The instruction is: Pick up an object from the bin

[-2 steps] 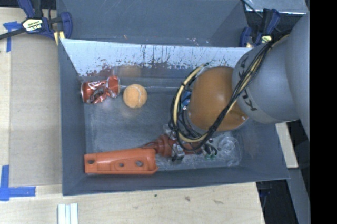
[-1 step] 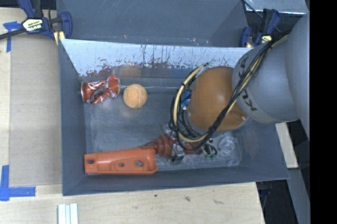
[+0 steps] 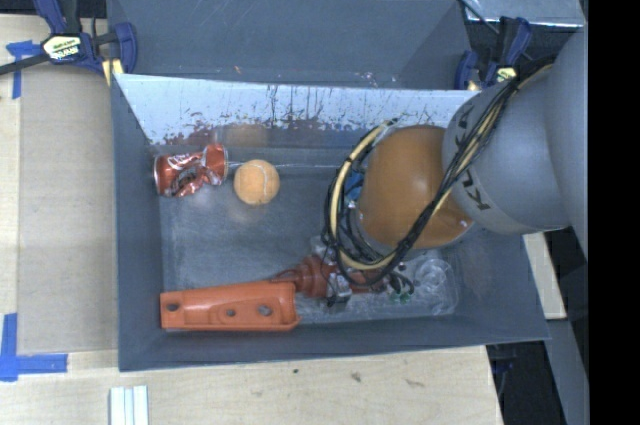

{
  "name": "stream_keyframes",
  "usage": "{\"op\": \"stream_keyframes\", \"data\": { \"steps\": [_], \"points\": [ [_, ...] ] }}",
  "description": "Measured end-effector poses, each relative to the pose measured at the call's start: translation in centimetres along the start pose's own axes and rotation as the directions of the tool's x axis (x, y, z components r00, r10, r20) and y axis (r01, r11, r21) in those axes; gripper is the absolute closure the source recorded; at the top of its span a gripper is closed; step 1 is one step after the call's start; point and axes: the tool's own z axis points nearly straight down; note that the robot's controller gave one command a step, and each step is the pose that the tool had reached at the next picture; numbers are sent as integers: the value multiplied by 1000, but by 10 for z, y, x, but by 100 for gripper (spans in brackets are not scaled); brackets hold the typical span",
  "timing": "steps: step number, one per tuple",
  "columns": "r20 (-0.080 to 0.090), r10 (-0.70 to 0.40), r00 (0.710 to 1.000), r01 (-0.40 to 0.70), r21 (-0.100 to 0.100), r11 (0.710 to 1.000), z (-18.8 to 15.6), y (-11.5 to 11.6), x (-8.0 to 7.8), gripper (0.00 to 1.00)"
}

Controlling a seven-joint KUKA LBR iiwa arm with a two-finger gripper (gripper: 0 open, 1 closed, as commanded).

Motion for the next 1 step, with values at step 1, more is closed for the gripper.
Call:
{"op": "stream_keyframes", "data": {
  "steps": [1],
  "points": [
    [-6,0,1000,0,0,1000,-12,0,2,100]
  ]
}}
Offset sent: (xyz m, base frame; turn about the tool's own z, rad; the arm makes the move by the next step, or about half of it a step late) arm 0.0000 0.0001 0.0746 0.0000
